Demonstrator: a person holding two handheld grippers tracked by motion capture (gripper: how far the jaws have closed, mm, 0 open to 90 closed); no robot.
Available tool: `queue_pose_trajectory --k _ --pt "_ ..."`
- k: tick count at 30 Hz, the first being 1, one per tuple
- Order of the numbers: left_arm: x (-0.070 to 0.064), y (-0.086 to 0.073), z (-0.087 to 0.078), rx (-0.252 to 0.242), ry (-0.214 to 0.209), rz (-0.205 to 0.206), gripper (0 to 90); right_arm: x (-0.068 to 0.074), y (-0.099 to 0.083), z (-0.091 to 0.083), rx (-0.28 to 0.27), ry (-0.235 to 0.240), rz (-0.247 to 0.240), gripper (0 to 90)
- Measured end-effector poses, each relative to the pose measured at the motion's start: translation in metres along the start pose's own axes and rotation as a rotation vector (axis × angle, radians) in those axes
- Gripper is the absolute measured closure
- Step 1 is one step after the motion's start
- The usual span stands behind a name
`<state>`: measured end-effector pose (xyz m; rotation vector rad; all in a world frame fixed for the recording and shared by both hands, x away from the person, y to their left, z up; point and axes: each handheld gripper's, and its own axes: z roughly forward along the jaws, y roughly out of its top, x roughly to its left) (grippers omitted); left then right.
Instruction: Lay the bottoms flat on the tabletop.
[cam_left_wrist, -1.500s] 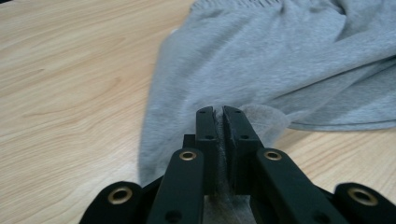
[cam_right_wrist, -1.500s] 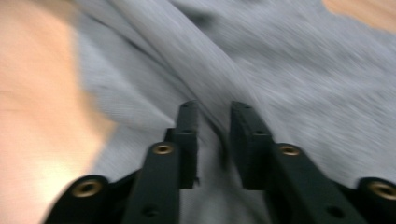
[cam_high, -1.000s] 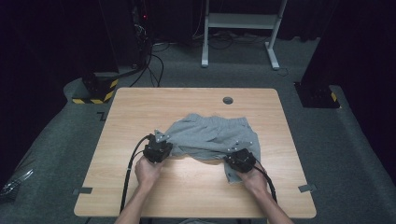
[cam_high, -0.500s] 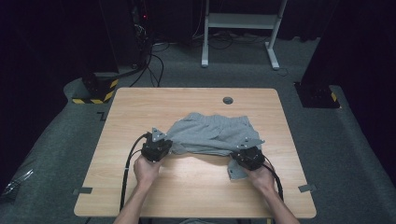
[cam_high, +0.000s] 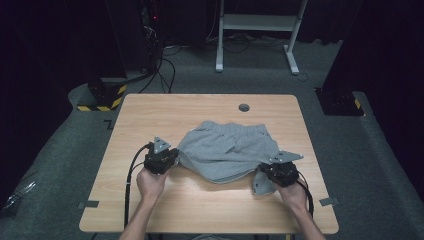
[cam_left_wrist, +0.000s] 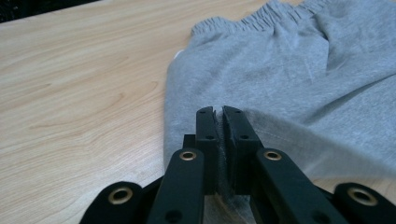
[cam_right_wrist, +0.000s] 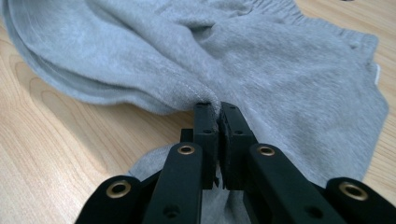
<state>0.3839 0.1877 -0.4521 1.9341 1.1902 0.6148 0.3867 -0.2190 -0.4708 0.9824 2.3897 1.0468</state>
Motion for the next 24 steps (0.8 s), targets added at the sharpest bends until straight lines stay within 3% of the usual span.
queue_pose_trajectory --k 6,13,16,18,20,24 --pt "-0.005 -0.004 -0.003 0.009 -0.024 0.019 84.8 0.003 -0.005 0.003 0.022 0.029 -0.005 84.8" --pt "-0.015 -0.015 -0.001 0.050 -0.068 0.050 82.1 0.010 -0.008 0.007 0.014 0.064 -0.008 67.4" --pt "-0.018 -0.019 -0.001 0.055 -0.091 0.054 78.6 0.013 -0.007 0.008 0.007 0.061 -0.015 64.7" --pt "-0.019 -0.022 0.000 0.058 -0.101 0.053 78.6 0.015 -0.006 0.010 0.007 0.074 -0.021 70.4" --pt "-0.020 -0.025 0.000 0.068 -0.113 0.056 81.3 0.019 -0.004 0.013 0.017 0.084 -0.038 83.4" --pt "-0.022 -0.030 -0.005 0.071 -0.129 0.052 84.4 0.026 -0.003 0.013 0.030 0.112 -0.071 86.7"
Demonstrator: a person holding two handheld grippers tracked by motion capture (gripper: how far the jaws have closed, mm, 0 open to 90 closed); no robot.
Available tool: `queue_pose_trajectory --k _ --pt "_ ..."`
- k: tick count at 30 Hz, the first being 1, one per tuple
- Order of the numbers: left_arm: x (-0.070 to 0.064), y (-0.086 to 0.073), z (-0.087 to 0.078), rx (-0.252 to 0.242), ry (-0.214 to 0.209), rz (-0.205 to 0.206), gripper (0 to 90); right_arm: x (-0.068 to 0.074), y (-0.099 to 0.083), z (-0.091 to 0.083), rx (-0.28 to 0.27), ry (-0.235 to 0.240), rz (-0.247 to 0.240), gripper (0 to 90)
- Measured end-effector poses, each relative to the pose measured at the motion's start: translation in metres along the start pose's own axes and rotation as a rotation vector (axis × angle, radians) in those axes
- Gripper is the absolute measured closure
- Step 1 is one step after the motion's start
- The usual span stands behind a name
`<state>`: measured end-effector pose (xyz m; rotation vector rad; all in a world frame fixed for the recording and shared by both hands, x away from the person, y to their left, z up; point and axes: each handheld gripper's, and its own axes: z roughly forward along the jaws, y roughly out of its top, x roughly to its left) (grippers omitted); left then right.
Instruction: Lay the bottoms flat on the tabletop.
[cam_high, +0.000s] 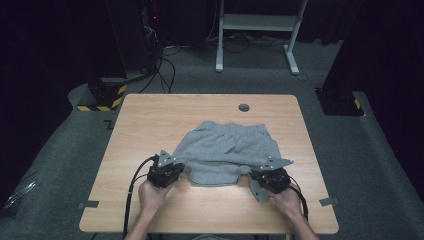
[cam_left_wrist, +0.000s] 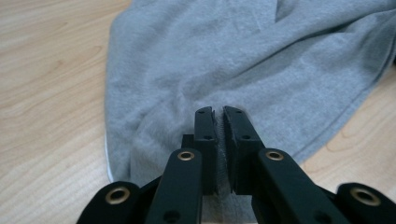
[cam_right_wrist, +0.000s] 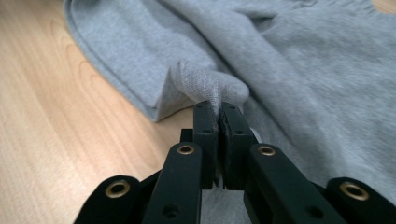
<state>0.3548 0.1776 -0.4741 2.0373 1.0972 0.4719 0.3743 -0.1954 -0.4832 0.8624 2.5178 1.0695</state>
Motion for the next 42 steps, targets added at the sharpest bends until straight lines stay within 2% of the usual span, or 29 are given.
queue_pose_trajectory --k 4,9,11,17,21,23,26,28,30,32,38,42 --pt "-0.004 -0.008 -0.004 -0.005 -0.006 -0.012 84.4 0.008 -0.005 -0.004 -0.009 0.031 -0.006 85.8" --pt "-0.006 -0.014 -0.005 -0.021 -0.010 -0.029 82.6 0.010 -0.013 -0.010 -0.058 0.037 0.023 72.1" --pt "-0.006 -0.013 -0.005 -0.035 -0.008 -0.031 78.6 0.009 -0.013 -0.013 -0.085 0.027 0.043 66.4" --pt "-0.007 -0.007 -0.005 -0.063 0.024 -0.030 60.0 0.005 0.001 -0.012 -0.131 0.002 0.084 64.5" --pt "-0.004 -0.007 0.002 -0.046 0.040 -0.049 53.5 0.000 0.011 0.002 -0.104 -0.014 0.127 64.2" --pt "-0.003 -0.009 0.007 -0.029 0.047 -0.054 52.6 -0.002 0.014 0.012 -0.072 -0.025 0.127 64.0" --pt "-0.002 -0.015 0.015 0.000 0.064 -0.053 50.7 -0.003 0.014 0.028 -0.012 -0.016 0.133 63.4" --pt "0.000 -0.020 0.020 0.007 0.073 -0.072 49.4 -0.003 0.013 0.036 0.019 -0.011 0.134 65.5" --pt "0.001 -0.024 0.024 0.017 0.084 -0.090 48.2 -0.002 0.012 0.041 0.048 0.000 0.123 77.2" --pt "0.002 -0.028 0.027 0.030 0.097 -0.094 47.1 0.002 0.011 0.043 0.068 0.009 0.086 86.5" --pt "0.005 -0.033 0.030 0.044 0.126 -0.099 45.0 0.020 0.012 0.027 0.044 0.033 -0.012 87.7" --pt "0.004 -0.033 0.030 0.042 0.137 -0.105 44.5 0.030 0.008 0.014 0.018 0.057 -0.053 87.3"
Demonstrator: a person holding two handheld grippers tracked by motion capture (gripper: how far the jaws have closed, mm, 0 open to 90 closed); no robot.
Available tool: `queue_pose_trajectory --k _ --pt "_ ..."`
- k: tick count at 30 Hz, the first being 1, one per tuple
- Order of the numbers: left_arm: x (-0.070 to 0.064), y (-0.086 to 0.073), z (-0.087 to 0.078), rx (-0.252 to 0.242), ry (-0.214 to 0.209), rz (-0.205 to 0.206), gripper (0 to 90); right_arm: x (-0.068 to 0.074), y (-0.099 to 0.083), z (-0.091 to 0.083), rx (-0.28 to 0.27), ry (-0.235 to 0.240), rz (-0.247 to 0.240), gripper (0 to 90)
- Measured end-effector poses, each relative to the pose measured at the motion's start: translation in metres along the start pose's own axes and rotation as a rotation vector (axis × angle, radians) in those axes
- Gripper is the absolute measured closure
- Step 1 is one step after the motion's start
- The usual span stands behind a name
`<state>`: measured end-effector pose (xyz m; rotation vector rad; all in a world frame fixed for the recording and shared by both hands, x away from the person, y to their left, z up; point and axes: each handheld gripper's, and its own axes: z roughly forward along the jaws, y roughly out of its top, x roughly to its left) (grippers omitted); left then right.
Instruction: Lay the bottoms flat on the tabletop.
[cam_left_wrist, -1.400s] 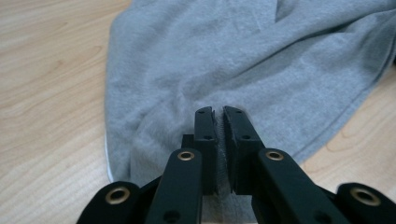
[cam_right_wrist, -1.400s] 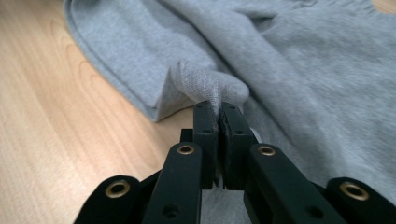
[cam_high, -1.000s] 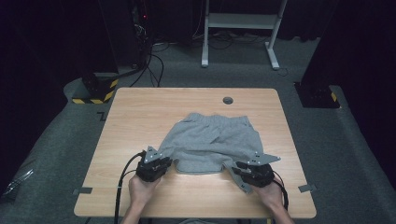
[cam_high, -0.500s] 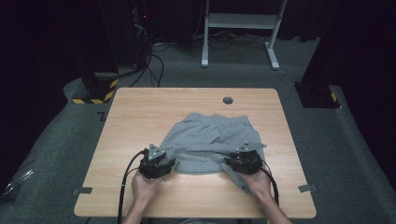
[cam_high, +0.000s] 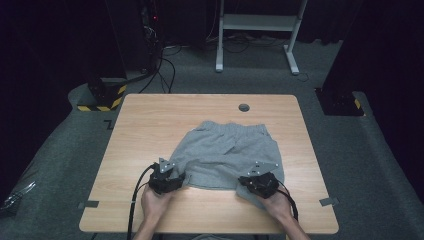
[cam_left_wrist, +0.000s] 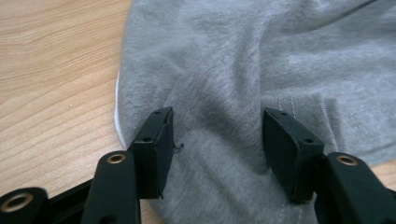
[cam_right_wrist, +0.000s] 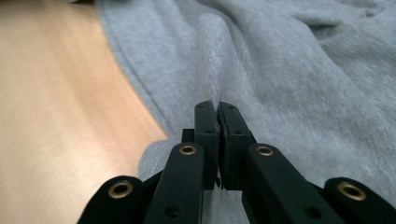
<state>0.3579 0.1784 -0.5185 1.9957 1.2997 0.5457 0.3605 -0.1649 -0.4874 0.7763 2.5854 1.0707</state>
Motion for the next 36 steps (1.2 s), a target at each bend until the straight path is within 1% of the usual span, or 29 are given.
queue_pose_trajectory --k 2,3,5,6,8,10,12,15,17,19,21,22,24,25,27,31,33,36 --pt "-0.003 0.001 -0.002 -0.007 -0.004 0.004 44.0 0.003 -0.004 0.001 0.010 0.018 0.000 86.4" --pt "-0.005 0.002 -0.004 -0.017 -0.007 0.010 44.0 0.004 -0.006 0.003 0.021 0.017 -0.002 84.3" --pt "-0.010 0.004 -0.007 -0.025 -0.011 0.027 44.0 0.003 -0.011 0.007 0.034 0.019 0.005 78.0" --pt "-0.012 0.005 -0.009 -0.029 -0.015 0.032 44.0 0.002 -0.012 0.007 0.030 0.011 0.014 73.7" --pt "-0.017 0.006 -0.012 -0.036 -0.026 0.039 44.0 -0.001 -0.012 0.003 -0.003 -0.015 0.045 67.8" --pt "-0.022 0.006 -0.014 -0.036 -0.026 0.046 44.2 -0.006 -0.012 -0.002 -0.046 -0.053 0.078 62.0" --pt "-0.026 0.006 -0.017 -0.046 -0.037 0.050 44.3 -0.013 -0.011 -0.006 -0.067 -0.092 0.106 58.7" --pt "-0.033 0.005 -0.019 -0.044 -0.050 0.065 45.0 -0.026 -0.012 -0.007 -0.064 -0.144 0.154 55.9" --pt "-0.038 0.004 -0.017 -0.030 -0.054 0.086 46.0 -0.033 -0.013 -0.005 -0.045 -0.180 0.180 54.7" --pt "-0.041 0.003 -0.014 -0.010 -0.065 0.091 47.3 -0.039 -0.015 0.000 -0.018 -0.200 0.198 54.6" --pt "-0.042 0.002 -0.009 0.008 -0.067 0.090 49.2 -0.045 -0.016 0.006 0.009 -0.211 0.208 55.3" --pt "-0.042 0.001 -0.006 0.017 -0.069 0.084 50.1 -0.047 -0.017 0.009 0.019 -0.206 0.213 56.7" --pt "-0.042 0.001 -0.001 0.033 -0.061 0.080 53.2 -0.048 -0.018 0.016 0.046 -0.197 0.212 61.8" --pt "-0.041 0.001 0.000 0.030 -0.061 0.072 54.6 -0.048 -0.019 0.018 0.056 -0.197 0.204 63.9" --pt "-0.039 0.004 0.001 0.037 -0.049 0.071 62.0 -0.048 -0.018 0.019 0.053 -0.193 0.201 71.6" --pt "-0.037 0.008 0.001 0.068 -0.040 0.100 77.8 -0.050 -0.017 0.019 0.058 -0.196 0.181 85.6" --pt "-0.037 0.009 -0.001 0.082 -0.044 0.119 81.9 -0.050 -0.016 0.020 0.071 -0.201 0.166 86.7" --pt "-0.039 0.004 -0.011 0.079 -0.052 0.139 82.8 -0.051 -0.013 0.021 0.082 -0.214 0.155 86.9"
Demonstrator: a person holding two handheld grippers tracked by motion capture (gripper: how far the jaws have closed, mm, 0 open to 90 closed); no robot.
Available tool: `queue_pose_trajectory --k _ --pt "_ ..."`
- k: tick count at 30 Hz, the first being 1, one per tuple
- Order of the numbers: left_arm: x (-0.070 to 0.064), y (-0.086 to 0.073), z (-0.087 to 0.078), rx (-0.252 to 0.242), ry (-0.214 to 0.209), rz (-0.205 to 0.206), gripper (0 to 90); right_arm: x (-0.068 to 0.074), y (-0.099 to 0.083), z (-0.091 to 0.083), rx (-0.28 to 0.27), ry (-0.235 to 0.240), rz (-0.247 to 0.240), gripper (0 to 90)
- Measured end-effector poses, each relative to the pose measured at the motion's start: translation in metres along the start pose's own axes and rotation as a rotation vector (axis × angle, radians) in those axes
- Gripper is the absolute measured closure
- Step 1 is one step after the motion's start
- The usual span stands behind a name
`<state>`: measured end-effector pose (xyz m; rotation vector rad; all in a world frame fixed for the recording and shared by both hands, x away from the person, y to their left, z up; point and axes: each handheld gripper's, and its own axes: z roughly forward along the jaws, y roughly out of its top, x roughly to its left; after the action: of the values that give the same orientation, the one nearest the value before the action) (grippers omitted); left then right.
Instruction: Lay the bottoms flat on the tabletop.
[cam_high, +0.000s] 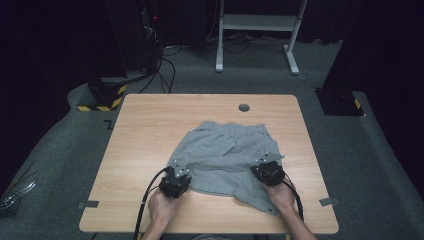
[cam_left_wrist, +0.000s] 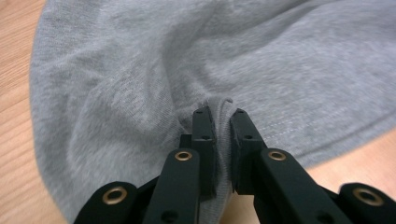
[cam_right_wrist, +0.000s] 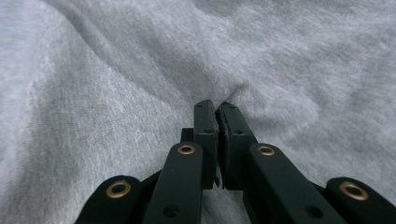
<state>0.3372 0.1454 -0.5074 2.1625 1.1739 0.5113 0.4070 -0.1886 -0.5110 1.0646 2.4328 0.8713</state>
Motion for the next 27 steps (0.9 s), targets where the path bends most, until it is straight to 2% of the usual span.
queue_pose_trajectory --k 5,7,9,12,15,18,20,23,27 --pt "0.001 -0.015 -0.018 -0.010 -0.017 -0.003 82.8 -0.005 0.001 0.003 -0.015 -0.011 0.015 86.8" --pt "-0.001 -0.017 -0.022 -0.011 -0.035 -0.001 82.5 -0.006 0.001 0.004 -0.019 -0.013 0.020 86.7" --pt "-0.003 -0.016 -0.023 -0.033 -0.042 0.016 80.7 -0.006 0.002 0.004 -0.018 -0.013 0.020 85.5" --pt "-0.003 -0.010 -0.022 -0.076 -0.045 0.016 68.9 -0.006 0.001 0.002 -0.022 -0.006 0.036 74.9" --pt "-0.001 -0.002 -0.020 -0.101 -0.028 0.000 56.9 -0.006 -0.002 -0.010 -0.063 -0.002 0.054 67.8" --pt "0.006 0.004 -0.015 -0.110 -0.004 -0.009 51.3 -0.007 -0.007 -0.023 -0.089 0.005 0.074 65.6" --pt "0.013 0.007 -0.010 -0.105 0.005 -0.029 48.8 -0.006 -0.012 -0.029 -0.083 0.011 0.083 64.9" --pt "0.021 0.009 -0.002 -0.082 0.010 -0.048 49.4 -0.003 -0.021 -0.031 -0.060 0.020 0.071 66.8" --pt "0.025 0.004 0.005 -0.042 -0.002 -0.047 61.2 0.002 -0.032 -0.027 -0.021 0.042 0.041 78.9"
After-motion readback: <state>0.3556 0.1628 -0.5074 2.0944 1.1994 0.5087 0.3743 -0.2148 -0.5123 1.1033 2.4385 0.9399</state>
